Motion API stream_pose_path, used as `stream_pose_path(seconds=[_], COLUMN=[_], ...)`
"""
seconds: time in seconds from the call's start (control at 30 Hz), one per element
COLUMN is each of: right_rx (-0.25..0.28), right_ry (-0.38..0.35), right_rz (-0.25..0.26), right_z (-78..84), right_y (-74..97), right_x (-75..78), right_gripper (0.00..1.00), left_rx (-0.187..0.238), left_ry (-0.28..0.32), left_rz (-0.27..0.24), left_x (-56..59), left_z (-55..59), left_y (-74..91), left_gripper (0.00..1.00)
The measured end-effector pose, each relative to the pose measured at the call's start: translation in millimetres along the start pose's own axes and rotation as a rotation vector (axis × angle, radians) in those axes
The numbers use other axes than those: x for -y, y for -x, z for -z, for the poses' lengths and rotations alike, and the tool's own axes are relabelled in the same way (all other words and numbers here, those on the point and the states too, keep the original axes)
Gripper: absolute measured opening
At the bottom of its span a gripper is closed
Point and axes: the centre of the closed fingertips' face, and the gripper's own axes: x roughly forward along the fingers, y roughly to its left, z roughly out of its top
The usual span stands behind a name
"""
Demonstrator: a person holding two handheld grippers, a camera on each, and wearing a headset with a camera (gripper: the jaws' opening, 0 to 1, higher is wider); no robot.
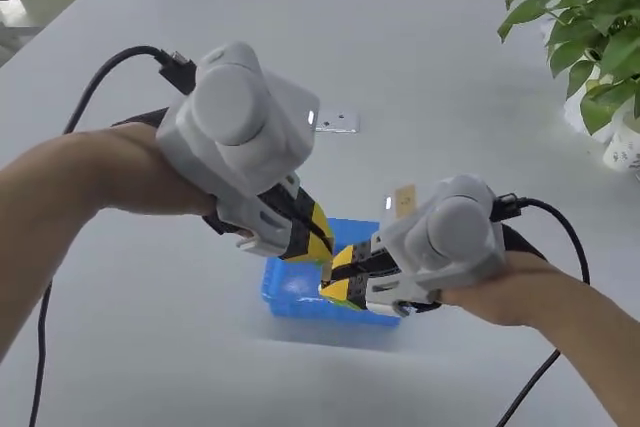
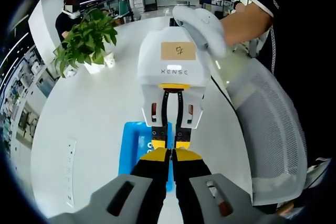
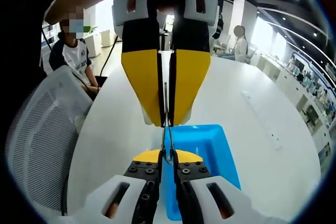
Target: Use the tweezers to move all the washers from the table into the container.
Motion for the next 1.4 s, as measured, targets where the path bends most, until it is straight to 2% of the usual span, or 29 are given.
stream_pose_path(seconds=[0.8, 1.07, 1.4], right_rx=[-0.031, -0.05, -0.069], right_ry=[-0.041, -0.04, -0.048], right_rz=[0.003, -0.002, -0.012], right_z=[34.2, 42.6, 51.8], right_y=[-25.1, -33.0, -37.9], right_x=[31.4, 37.4, 38.1], right_gripper=[0.1, 0.1, 0.1], left_rx=[-0.018, -0.022, -0.028], left_ry=[0.024, 0.036, 0.044], left_rz=[0.013, 0.005, -0.008], left_x=[-31.2, -37.4, -39.5], left_z=[21.4, 28.9, 36.0], left_y=[-34.0, -41.7, -48.5], left_gripper=[0.06, 0.06, 0.06])
